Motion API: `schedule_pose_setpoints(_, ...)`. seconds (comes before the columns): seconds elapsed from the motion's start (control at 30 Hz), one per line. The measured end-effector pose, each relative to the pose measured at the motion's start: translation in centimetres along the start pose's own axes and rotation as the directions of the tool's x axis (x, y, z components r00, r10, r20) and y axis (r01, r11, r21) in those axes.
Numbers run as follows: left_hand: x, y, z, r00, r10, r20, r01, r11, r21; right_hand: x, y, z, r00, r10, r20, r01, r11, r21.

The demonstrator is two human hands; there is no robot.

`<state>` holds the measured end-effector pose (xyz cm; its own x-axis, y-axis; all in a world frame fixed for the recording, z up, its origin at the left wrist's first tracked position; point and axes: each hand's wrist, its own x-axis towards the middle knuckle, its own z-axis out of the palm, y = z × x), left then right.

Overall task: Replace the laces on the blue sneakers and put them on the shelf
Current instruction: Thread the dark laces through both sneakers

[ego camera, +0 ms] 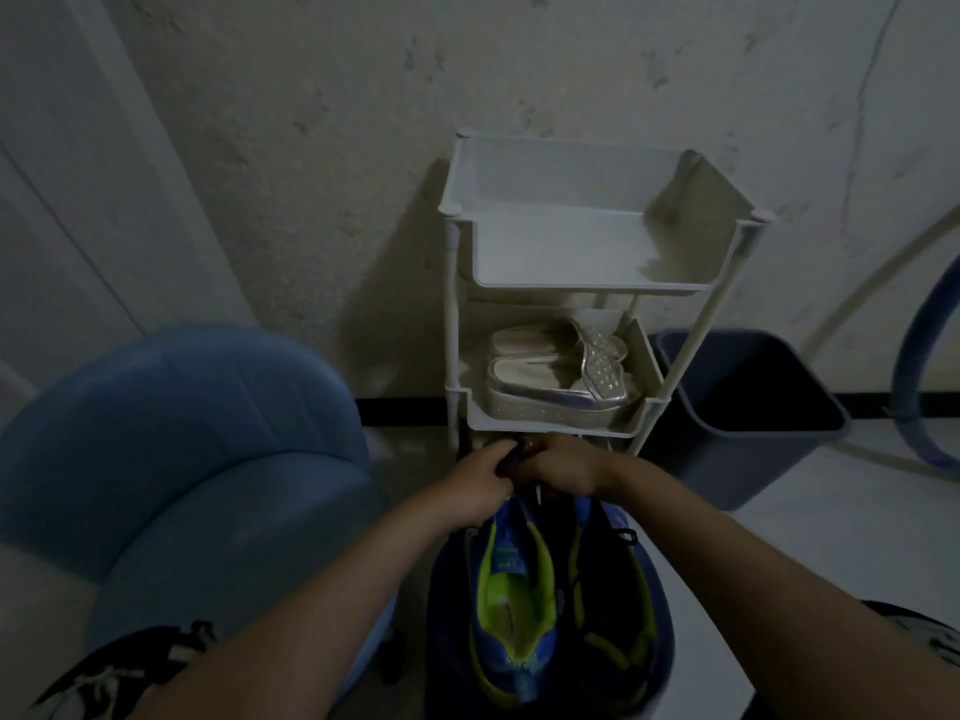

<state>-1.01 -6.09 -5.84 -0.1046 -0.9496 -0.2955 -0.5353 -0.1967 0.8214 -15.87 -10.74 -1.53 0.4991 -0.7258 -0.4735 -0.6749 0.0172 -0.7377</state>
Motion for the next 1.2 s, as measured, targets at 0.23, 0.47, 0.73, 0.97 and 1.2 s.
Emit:
schedule_pose_setpoints(0.23,-0.5,3.0,-1.6,0.997,0.052,-0.064,-0.06,0.991,-0.118,-2.6,-3.3,-3.9,0.949,-0.191,-0.251,0.27,0.903,0.333)
schedule_pose_setpoints(0.47,-3.2,8.8,-5.9,0.934,0.019,-0.357,-0.158,0.918,-0.364,-5.6,-5.8,-5.7,0.915,-0.294,-0.275,0.402,0.705,0.585)
schedule_pose_setpoints(0.73,-7.9,13.8,-9.7,0.845,0.164,-0.509,-0.409,0.812,-0.417,-10.1,-9.3,-5.4,0.885,-0.452,-0.109,0.383,0.576,0.722)
schedule_pose_setpoints(0.97,-11.0,16.1,-10.6,0.823,0.208,-0.528,-0.466,0.779,-0.42,-13.4,-12.4,-5.2,0.875,-0.408,-0.26,0.483,0.703,0.522)
schedule_pose_setpoints(1.2,-12.8,20.9,-12.6,0.826,0.224,-0.517,-0.468,0.783,-0.41,-15.5,-16.0,-7.2,0.778,-0.346,-0.525,0.471,0.874,0.121)
